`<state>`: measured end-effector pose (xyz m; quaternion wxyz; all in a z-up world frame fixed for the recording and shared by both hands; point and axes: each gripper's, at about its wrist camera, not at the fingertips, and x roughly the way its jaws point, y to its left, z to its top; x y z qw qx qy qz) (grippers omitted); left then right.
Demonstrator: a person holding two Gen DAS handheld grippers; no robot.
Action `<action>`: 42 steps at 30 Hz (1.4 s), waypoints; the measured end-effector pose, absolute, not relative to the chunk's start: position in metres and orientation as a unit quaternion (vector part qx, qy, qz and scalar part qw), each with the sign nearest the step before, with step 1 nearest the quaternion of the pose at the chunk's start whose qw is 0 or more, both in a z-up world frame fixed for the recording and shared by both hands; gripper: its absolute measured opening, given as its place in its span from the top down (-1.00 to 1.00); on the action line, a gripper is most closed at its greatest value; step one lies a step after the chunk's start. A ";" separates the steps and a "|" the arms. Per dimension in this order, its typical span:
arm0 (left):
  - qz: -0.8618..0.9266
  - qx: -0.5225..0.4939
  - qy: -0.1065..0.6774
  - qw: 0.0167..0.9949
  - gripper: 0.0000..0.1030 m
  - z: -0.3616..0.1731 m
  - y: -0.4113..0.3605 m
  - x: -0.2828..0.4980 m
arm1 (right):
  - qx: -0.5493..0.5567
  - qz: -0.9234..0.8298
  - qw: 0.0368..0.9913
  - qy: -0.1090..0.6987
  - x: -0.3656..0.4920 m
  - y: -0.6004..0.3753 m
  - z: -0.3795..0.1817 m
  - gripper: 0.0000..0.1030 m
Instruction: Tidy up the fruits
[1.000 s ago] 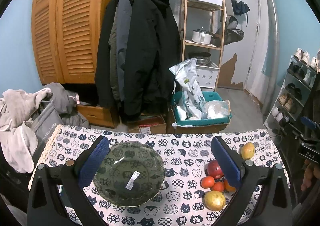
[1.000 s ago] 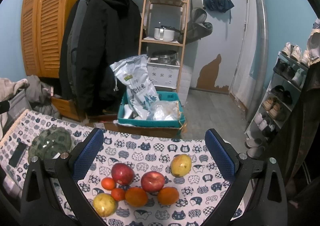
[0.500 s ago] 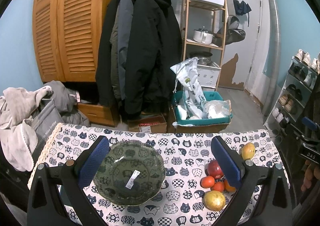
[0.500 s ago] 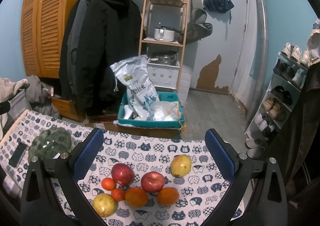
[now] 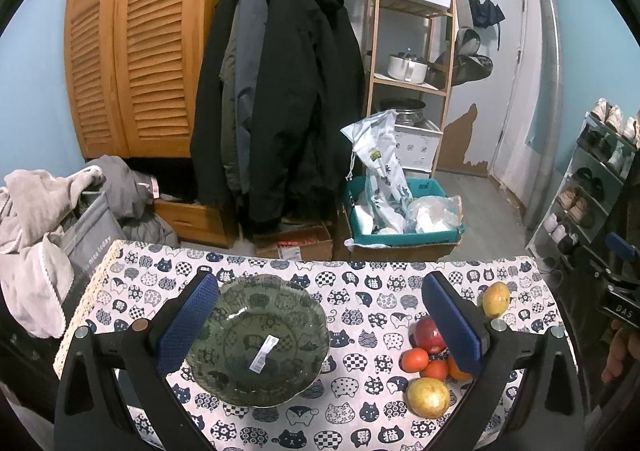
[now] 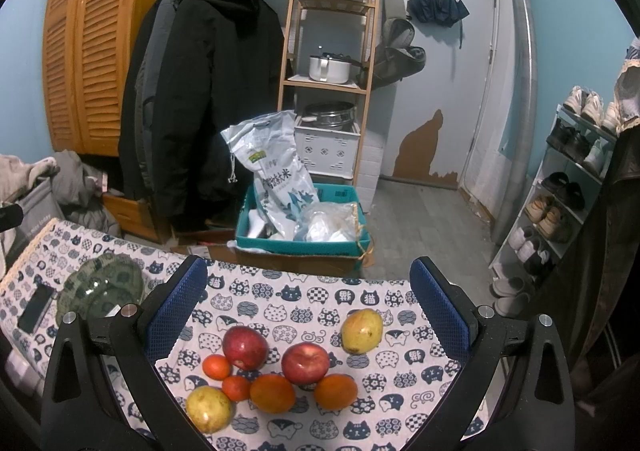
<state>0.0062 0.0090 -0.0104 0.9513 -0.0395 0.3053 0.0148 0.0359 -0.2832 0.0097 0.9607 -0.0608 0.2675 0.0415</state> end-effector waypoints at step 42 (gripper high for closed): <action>0.014 -0.043 0.310 0.950 -1.00 -0.012 0.008 0.008 | -0.060 0.038 0.961 0.267 0.036 -0.293 0.011 -0.93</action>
